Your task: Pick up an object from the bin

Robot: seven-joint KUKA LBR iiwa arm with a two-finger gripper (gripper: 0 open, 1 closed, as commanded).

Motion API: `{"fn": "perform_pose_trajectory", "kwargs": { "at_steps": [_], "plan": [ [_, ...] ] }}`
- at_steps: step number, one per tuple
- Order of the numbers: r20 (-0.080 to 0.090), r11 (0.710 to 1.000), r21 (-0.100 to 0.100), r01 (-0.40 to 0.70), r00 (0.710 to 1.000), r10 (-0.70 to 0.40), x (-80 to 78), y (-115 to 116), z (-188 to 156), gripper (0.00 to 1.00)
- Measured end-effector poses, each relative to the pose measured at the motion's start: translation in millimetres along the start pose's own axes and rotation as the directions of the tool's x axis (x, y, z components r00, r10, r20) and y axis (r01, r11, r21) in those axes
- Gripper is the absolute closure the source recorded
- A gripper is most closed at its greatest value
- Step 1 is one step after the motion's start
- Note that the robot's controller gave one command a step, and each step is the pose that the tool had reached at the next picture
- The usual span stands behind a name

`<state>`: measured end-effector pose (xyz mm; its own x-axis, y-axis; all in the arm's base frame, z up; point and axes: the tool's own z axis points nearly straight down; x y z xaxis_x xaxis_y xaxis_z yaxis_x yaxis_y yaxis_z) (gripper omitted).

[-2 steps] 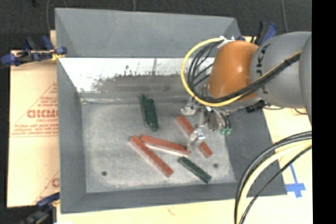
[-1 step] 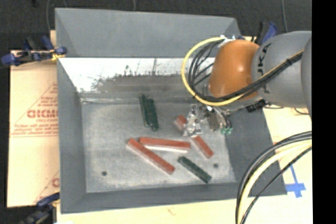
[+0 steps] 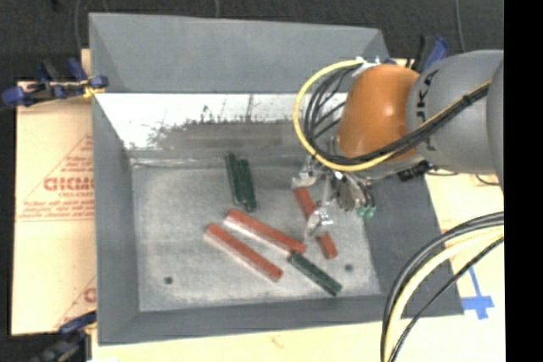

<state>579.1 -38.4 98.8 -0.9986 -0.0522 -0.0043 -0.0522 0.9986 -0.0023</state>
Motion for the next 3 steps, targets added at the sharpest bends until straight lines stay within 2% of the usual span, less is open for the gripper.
{"fn": "perform_pose_trajectory", "kwargs": {
  "at_steps": [1,2,3],
  "plan": [
    [0.000,1.000,0.000,0.000,1.000,0.000,0.0,0,0,0.00],
    [-0.002,0.999,-0.001,0.032,0.999,-0.032,24.5,8,8,1.00],
    [-0.002,0.999,0.000,0.033,0.999,-0.033,24.5,8,8,0.00]
  ]
}}
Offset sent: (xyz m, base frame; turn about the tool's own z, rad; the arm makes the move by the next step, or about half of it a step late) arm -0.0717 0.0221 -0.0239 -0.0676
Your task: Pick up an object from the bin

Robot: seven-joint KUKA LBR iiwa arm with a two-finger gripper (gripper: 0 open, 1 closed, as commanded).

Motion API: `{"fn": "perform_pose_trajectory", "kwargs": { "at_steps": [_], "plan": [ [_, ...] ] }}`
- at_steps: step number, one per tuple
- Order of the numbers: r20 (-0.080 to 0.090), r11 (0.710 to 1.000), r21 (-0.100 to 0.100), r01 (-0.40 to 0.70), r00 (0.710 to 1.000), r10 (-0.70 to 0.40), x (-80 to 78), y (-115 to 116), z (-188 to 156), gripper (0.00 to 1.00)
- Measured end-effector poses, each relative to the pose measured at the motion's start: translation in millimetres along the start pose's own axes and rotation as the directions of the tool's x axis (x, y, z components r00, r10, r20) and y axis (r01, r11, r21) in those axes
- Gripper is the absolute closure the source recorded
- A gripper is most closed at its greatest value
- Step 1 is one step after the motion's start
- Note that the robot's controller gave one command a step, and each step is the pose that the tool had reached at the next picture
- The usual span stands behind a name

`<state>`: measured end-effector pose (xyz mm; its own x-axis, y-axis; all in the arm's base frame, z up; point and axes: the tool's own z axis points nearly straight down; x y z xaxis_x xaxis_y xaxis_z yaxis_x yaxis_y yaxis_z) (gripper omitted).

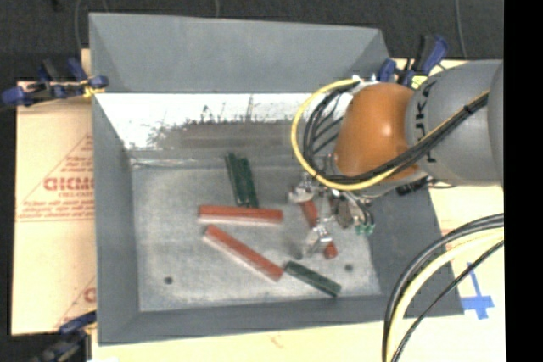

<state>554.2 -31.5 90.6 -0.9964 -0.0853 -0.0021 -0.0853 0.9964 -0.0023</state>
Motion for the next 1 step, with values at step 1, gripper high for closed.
{"fn": "perform_pose_trajectory", "kwargs": {
  "at_steps": [1],
  "plan": [
    [0.000,1.000,0.000,0.000,1.000,0.000,0.0,0.0,0.0,0.00]
  ]
}}
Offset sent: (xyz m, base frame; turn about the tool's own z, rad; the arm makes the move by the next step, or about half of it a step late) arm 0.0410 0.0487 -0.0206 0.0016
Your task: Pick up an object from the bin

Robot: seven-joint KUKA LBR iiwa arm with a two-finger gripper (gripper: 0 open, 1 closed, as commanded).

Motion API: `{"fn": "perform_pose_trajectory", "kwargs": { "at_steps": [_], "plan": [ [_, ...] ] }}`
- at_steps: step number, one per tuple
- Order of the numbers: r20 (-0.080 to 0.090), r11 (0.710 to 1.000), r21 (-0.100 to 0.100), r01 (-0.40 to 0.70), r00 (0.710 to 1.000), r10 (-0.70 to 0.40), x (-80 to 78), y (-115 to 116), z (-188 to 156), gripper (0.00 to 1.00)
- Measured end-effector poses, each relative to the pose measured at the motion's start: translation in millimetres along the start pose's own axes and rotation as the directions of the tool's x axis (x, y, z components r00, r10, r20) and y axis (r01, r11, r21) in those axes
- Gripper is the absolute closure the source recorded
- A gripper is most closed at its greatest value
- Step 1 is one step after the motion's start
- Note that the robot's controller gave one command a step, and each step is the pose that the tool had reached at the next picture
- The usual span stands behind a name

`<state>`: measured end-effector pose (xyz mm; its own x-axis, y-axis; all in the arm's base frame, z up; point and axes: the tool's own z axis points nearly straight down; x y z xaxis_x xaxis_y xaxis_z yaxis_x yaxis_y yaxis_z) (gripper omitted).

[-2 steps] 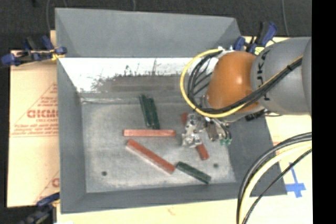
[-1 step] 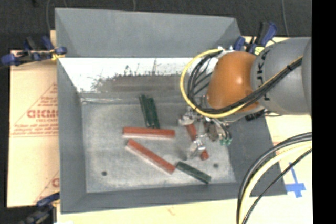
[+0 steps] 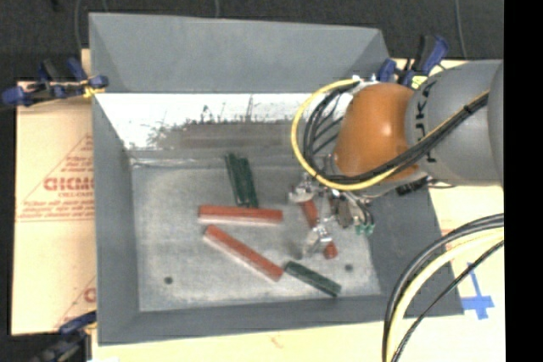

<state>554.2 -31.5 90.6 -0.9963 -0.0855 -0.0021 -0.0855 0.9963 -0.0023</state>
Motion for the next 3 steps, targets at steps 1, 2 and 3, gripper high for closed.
{"fn": "perform_pose_trajectory", "kwargs": {
  "at_steps": [1,2,3],
  "plan": [
    [0.002,1.000,0.001,-0.001,1.000,0.001,-50.1,42,9,1.00],
    [0.002,1.000,0.001,-0.001,1.000,0.001,-50.1,42,9,1.00],
    [0.002,1.000,0.000,0.012,1.000,-0.012,-62.0,37,-78,1.00]
  ]
}}
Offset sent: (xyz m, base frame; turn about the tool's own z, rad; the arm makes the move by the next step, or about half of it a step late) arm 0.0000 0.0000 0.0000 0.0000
